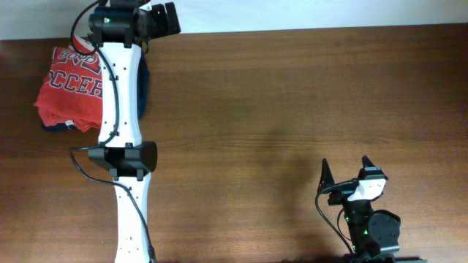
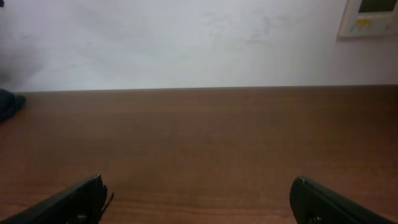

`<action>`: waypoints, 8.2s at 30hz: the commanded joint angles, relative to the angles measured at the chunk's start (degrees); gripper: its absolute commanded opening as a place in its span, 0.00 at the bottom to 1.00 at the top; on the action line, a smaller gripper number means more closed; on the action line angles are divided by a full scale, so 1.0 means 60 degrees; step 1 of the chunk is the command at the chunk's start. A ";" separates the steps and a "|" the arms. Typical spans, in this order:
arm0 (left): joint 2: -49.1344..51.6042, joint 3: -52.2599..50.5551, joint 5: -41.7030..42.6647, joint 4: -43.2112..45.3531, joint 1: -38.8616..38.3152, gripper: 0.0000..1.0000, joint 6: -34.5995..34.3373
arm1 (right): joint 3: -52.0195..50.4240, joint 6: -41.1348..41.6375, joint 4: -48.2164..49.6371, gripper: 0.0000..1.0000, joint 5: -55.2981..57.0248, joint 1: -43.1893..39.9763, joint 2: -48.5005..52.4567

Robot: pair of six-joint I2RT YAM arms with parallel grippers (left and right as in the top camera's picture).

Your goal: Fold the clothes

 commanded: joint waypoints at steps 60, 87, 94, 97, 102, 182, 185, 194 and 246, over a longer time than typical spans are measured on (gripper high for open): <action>-0.9027 -0.5089 -0.0106 -0.3009 -0.0004 0.99 0.0047 | -0.0044 0.0076 -0.0080 0.99 0.0186 0.0044 -0.0113; -1.6043 -2.4090 -0.0277 1.0353 -0.0007 0.99 0.0044 | -0.0044 0.0076 -0.0080 0.99 0.0186 0.0044 -0.0113; -1.7413 -2.7026 -0.0284 1.3183 -0.0007 0.99 0.0044 | -0.0044 0.0076 -0.0080 0.99 0.0182 0.0044 -0.0113; -1.8054 -2.7758 -0.0284 1.3475 -0.0004 0.99 0.0044 | -0.0044 0.0076 -0.0080 0.99 0.0186 0.0044 -0.0113; -1.8979 -2.8665 -0.0397 1.3708 -0.0004 0.99 0.0047 | -0.0044 0.0076 -0.0076 0.99 0.0186 0.0040 -0.0113; -2.4793 -2.9769 -0.0127 1.2076 0.0474 0.99 0.2550 | -0.0044 0.0076 -0.0080 0.99 0.0186 0.0044 -0.0113; -2.4793 -2.9769 -0.0124 1.2076 0.0474 0.99 0.2550 | -0.0044 0.0076 -0.0080 0.98 0.0186 0.0044 -0.0113; -2.4793 -2.9769 -0.0124 1.2076 0.0474 0.99 0.2550 | -0.0044 0.0076 -0.0076 0.99 0.0182 0.0040 -0.0113; -2.4793 -2.9769 -0.0127 1.2076 0.0474 0.99 0.2550 | -0.0044 0.0076 -0.0080 0.99 0.0186 0.0040 -0.0113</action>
